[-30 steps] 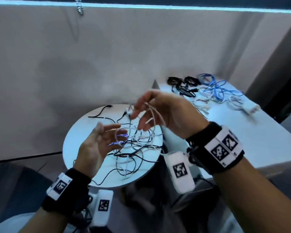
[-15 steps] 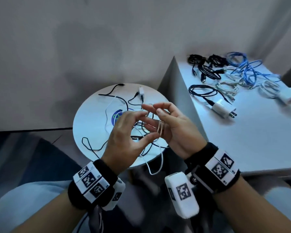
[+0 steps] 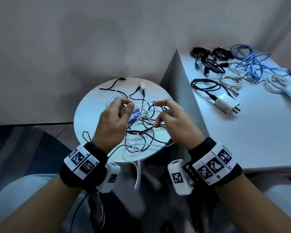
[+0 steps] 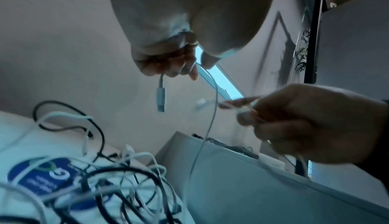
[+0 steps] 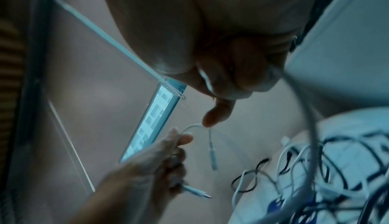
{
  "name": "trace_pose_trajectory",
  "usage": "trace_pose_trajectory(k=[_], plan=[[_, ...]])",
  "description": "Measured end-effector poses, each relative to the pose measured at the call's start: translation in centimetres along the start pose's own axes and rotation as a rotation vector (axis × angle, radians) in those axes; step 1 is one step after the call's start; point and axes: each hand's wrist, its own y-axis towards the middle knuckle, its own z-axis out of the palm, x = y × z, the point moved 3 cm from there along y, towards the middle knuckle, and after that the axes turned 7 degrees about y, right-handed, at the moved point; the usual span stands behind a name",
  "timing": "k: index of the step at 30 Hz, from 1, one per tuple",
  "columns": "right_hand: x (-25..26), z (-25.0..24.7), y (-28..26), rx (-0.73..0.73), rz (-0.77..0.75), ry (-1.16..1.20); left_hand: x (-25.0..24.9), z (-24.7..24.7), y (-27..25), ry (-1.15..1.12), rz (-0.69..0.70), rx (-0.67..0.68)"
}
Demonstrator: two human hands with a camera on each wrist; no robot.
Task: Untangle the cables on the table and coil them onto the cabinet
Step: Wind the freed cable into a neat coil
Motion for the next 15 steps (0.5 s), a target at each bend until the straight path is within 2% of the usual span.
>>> trace_pose_trajectory(k=[2,4,7,8,11,15], plan=[[-0.1,-0.7,0.1,-0.015,0.05,-0.224,0.4,-1.3,0.9,-0.03,-0.024,-0.04],[-0.1,-0.9,-0.2,0.036,0.101,-0.388,1.1,-2.1,1.6,-0.123,-0.091,-0.066],[0.3,-0.2,-0.6,0.024,0.054,-0.652,1.4,-1.7,1.6,-0.399,-0.186,0.045],[0.6,0.3,-0.8,0.019,-0.018,-0.644,1.2,-1.3,1.4,-0.463,-0.197,0.106],[1.9,2.1,-1.3,0.041,-0.233,-0.422,0.3,-0.3,0.8,-0.582,-0.226,0.251],[1.7,3.4,-0.8,0.094,-0.206,-0.023,-0.2,-0.2,0.7,-0.758,-0.273,0.373]])
